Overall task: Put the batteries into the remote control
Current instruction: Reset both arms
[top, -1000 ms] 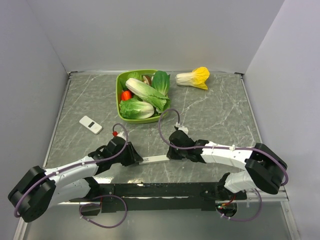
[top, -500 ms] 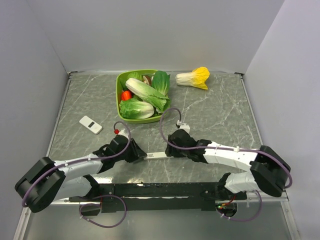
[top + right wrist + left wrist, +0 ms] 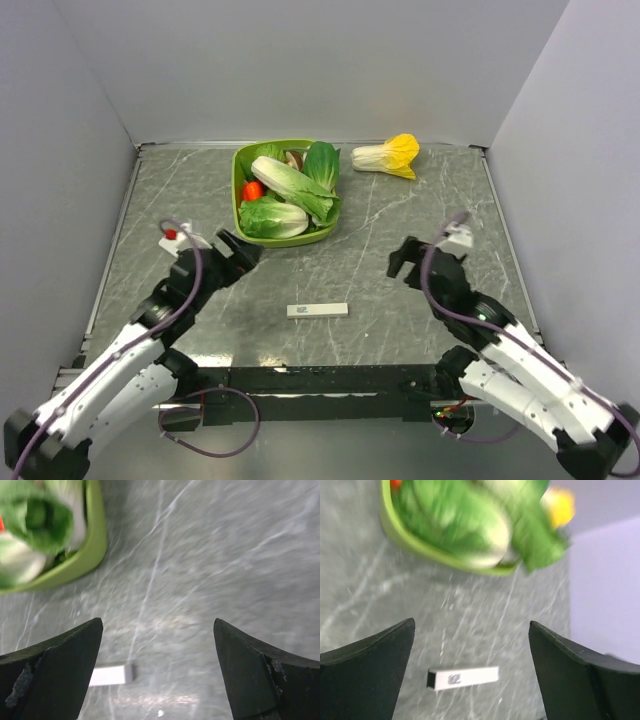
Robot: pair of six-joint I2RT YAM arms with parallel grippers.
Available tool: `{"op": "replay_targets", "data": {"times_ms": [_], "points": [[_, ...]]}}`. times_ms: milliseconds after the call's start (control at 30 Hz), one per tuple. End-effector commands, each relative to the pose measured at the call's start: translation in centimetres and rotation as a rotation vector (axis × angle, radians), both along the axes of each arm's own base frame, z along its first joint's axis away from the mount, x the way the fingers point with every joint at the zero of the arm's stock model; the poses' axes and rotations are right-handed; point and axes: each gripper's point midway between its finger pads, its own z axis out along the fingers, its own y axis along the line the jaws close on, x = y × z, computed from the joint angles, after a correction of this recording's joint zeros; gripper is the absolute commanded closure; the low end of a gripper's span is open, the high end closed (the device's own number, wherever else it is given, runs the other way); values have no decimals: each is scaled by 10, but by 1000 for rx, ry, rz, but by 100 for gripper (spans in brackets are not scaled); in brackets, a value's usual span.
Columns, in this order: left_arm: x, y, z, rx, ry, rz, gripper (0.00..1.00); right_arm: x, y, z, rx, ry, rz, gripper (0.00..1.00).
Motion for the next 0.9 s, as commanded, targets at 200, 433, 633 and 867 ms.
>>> {"op": "replay_targets", "data": {"times_ms": [200, 433, 633, 867], "points": [[-52, 138, 141, 193, -337, 430, 3, -50, -111, 72, -52, -321, -273, 1], [-89, 178, 165, 180, -486, 527, 3, -64, -129, 82, -16, -401, -316, 0], [-109, 200, 161, 134, -504, 601, 3, -62, -126, 78, -22, -381, -308, 0], [-115, 208, 158, 137, -498, 629, 3, -59, -120, 75, -30, -364, -285, 0]]}}
